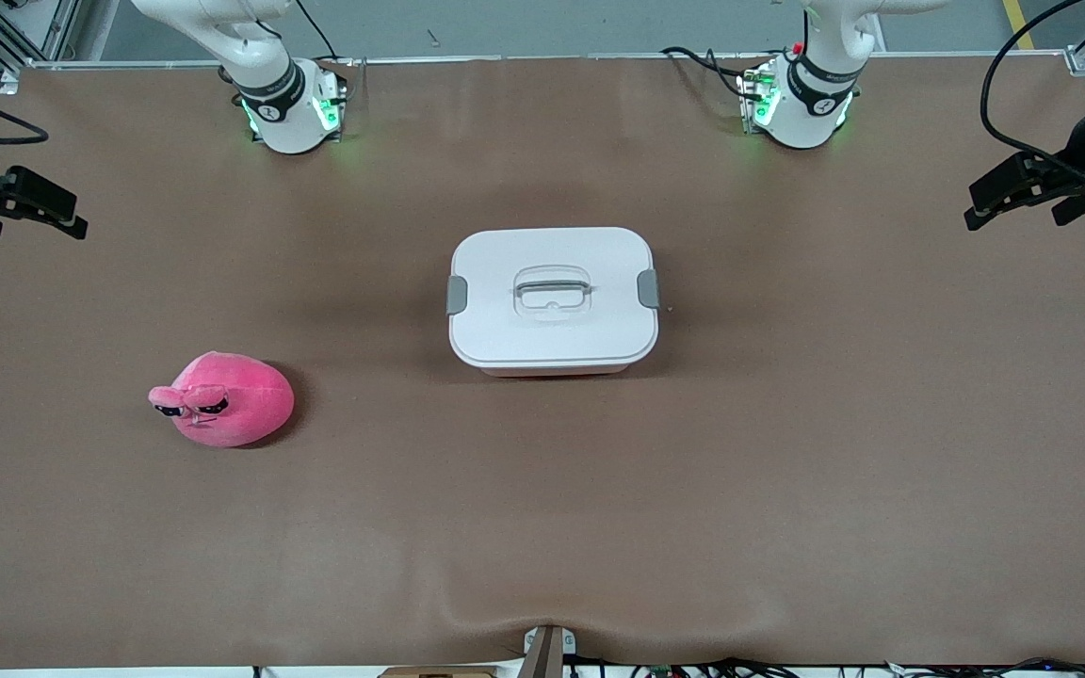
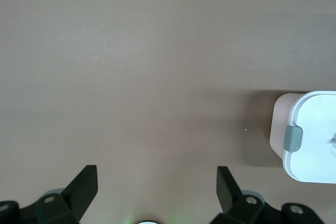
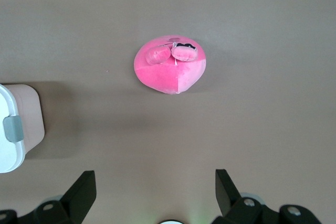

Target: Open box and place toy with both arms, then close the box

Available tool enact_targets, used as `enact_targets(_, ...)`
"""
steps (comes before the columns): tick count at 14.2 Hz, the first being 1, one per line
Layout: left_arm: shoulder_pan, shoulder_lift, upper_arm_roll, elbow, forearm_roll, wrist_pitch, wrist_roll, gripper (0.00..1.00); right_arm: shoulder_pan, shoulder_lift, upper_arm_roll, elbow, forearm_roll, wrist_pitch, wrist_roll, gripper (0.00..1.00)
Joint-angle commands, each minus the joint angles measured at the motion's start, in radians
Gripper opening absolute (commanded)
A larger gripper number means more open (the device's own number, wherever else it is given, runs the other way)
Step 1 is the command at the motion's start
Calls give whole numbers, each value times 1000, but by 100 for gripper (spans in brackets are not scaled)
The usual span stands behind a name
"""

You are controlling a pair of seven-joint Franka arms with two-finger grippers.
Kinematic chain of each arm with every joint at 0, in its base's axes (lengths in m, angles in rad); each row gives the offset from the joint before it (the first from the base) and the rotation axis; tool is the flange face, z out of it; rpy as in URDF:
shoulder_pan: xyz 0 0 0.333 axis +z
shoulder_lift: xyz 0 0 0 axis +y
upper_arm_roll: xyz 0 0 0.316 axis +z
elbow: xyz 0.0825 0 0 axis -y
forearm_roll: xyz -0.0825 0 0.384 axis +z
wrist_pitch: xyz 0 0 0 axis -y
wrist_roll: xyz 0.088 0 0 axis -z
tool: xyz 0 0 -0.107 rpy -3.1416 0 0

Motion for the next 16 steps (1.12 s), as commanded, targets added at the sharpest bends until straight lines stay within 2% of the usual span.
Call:
enact_targets(1,-2,-7,-2,3,0,-1,-12,100,12,-22,-9,-18,12,9,-6,100)
enact_targets(9,8,13,0,3,-4,-1,-17,100,12,-22,-9,-16,12,7,-6,100)
enact_targets(16,13,70,13,5,-4,2,-22,100,6,-22,-9,-23,12,6,-6,100)
